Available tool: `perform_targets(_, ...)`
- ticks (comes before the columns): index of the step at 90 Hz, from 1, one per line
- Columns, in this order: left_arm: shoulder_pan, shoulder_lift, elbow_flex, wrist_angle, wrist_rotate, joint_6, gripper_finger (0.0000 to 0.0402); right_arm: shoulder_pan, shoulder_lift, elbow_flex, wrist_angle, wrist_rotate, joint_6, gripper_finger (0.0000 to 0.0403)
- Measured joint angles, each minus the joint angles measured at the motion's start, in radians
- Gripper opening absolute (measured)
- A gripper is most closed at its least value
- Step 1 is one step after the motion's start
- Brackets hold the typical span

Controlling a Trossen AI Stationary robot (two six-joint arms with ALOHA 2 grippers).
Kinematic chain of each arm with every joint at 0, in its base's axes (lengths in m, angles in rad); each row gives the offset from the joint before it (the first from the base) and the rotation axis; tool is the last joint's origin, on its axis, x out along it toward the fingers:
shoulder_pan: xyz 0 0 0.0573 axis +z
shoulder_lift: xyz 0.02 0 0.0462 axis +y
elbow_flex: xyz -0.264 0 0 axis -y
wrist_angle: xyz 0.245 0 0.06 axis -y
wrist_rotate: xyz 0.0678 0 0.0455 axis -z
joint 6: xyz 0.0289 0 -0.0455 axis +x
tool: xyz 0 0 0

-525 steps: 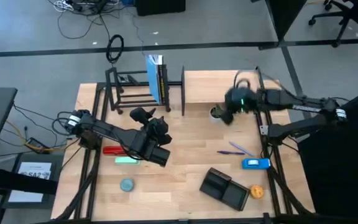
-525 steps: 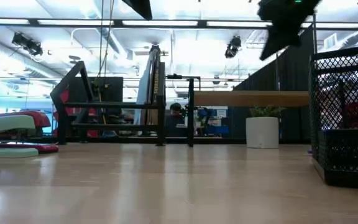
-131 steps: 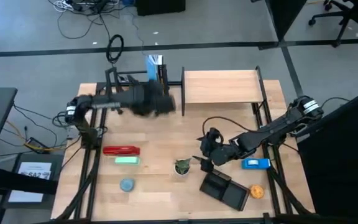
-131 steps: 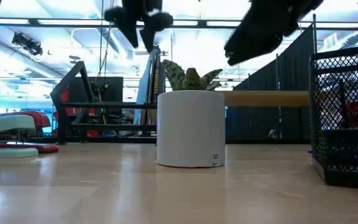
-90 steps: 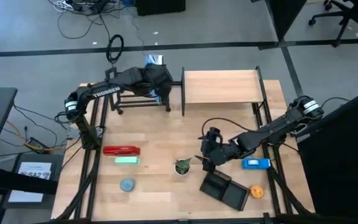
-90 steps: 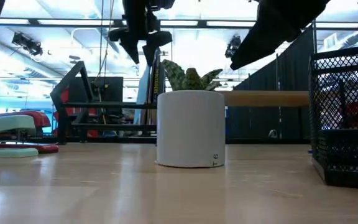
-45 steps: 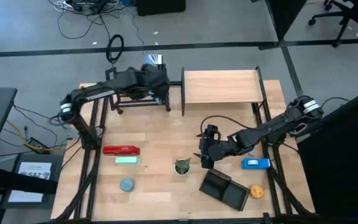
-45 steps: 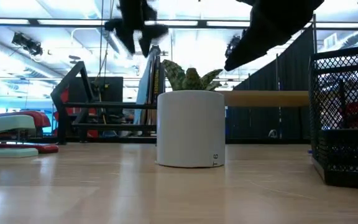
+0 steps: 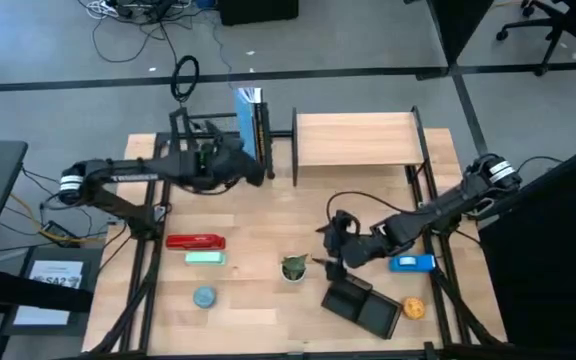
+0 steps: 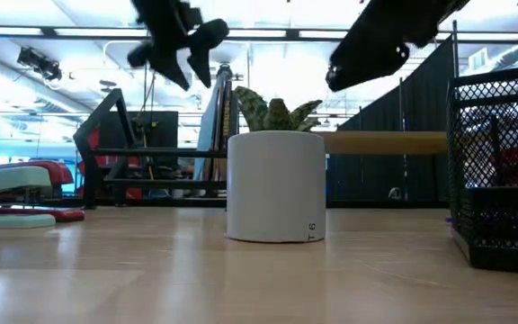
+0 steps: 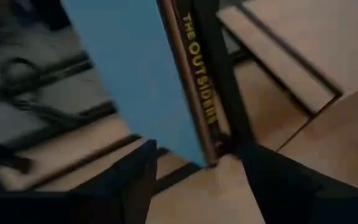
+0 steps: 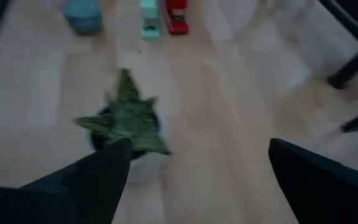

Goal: Stock shelves
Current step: Remove the blue book from the book organizer

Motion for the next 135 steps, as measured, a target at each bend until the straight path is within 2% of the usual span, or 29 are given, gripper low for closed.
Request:
perform_targets(8, -0.029, -0.019, -0.123, 0.163, -0.023, -0.007, 0.0213, 0.032, 0.000, 0.000, 0.041, 0.006, 0.012, 0.0347)
perform_targets(19, -0.068, -0.018, -0.256, 0.356, -0.103, 0.031, 0.0213, 0.073, 0.000, 0.000, 0.090, 0.040, 0.015, 0.0347)
perform_targets(40, -0.081, -0.014, -0.490, 0.832, -0.123, 0.273, 0.0213, 0.121, 0.000, 0.000, 0.129, 0.110, 0.043, 0.0347)
perform_targets(62, -0.079, 0.033, -0.629, 1.176, -0.133, 0.487, 0.0213, 0.133, 0.000, 0.000, 0.137, 0.114, 0.049, 0.0347)
perform_targets(78, -0.073, 0.153, -0.621, 1.293, -0.148, 0.564, 0.0213, 0.131, 0.000, 0.000, 0.146, 0.115, 0.042, 0.0347)
perform_targets(91, -0.065, 0.217, -0.591, 1.306, -0.277, 0.563, 0.0213, 0.131, 0.000, 0.000, 0.148, 0.115, 0.042, 0.0347)
perform_targets(118, -0.044, 0.229, -0.580, 1.308, -0.410, 0.528, 0.0213, 0.131, 0.000, 0.000, 0.153, 0.115, 0.044, 0.0347)
perform_targets(135, -0.045, 0.228, -0.580, 1.303, -0.421, 0.535, 0.0213, 0.133, 0.000, 0.000, 0.154, 0.115, 0.046, 0.0347)
